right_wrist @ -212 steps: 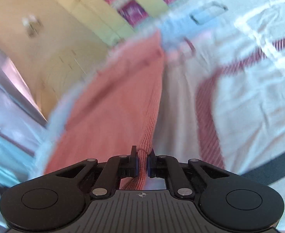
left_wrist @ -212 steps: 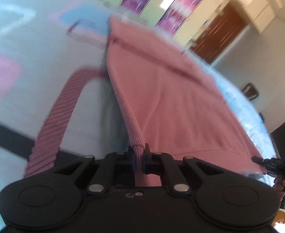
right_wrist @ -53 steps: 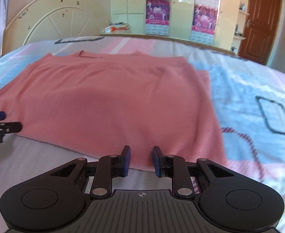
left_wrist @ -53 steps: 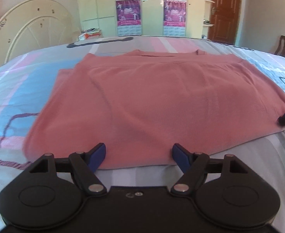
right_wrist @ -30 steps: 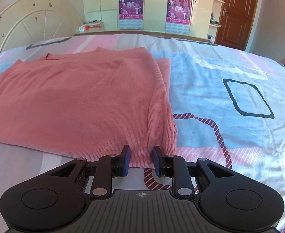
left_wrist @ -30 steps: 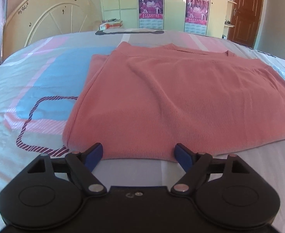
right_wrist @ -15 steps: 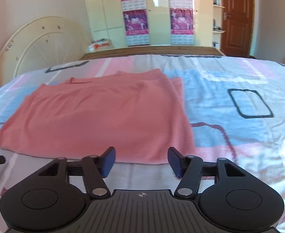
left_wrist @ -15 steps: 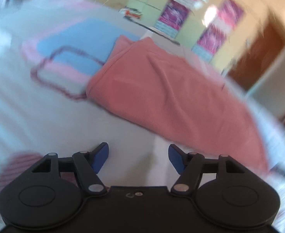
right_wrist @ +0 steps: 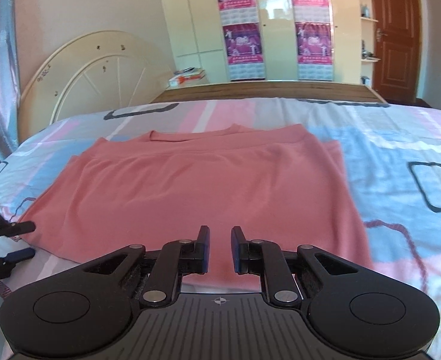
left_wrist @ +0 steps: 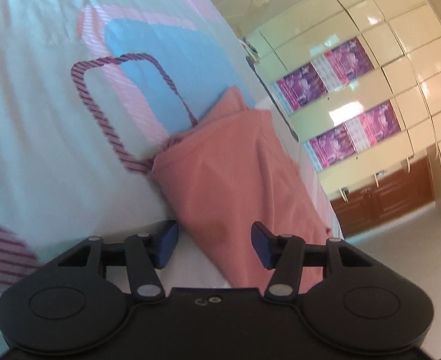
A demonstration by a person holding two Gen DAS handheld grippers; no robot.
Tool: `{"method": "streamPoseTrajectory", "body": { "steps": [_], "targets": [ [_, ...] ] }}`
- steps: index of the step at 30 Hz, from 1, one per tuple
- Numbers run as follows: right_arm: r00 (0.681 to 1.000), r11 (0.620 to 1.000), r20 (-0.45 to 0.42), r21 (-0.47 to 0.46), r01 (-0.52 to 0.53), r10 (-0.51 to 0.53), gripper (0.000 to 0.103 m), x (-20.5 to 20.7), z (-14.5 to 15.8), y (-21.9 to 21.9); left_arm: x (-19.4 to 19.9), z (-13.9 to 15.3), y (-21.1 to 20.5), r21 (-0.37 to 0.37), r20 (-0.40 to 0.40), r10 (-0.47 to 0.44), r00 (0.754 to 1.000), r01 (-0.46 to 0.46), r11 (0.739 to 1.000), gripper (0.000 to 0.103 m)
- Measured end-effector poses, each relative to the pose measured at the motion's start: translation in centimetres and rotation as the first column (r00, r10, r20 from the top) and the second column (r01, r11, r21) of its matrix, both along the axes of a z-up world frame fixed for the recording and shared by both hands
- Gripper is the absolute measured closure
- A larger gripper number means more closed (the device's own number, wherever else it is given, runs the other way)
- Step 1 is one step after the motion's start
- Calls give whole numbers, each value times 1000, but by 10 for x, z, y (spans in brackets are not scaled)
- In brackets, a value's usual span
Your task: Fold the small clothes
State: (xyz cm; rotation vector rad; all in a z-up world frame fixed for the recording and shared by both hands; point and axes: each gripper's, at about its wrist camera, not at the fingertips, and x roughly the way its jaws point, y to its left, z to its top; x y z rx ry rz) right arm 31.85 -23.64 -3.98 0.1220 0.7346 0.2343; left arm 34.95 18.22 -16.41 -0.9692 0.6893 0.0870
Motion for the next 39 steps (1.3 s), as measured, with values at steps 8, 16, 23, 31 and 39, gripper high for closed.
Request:
{"method": "streamPoseTrajectory", "body": {
  "steps": [8, 16, 23, 31, 39],
  "targets": [
    [996, 995, 9, 45, -86, 86, 102, 54, -16, 35, 39, -7, 11, -9, 29, 57, 998, -57, 998, 63],
    [986, 985, -8, 61, -163, 164, 102, 96, -36, 75, 55, 1, 21, -38, 72, 77, 994, -75, 996, 95],
    [981, 983, -76, 57, -175, 179, 103, 109, -61, 83, 46, -21, 26, -57, 23, 73, 997, -72, 996, 90],
    [981, 983, -80, 49, -175, 178, 103, 110, -62, 82, 56, 1, 16, -9, 99, 22, 995, -21, 1000, 95],
    [999, 974, 3, 223, 30, -32, 103, 96, -31, 8, 108, 94, -99, 202, 248, -364, 898, 319, 926, 95]
  ]
}}
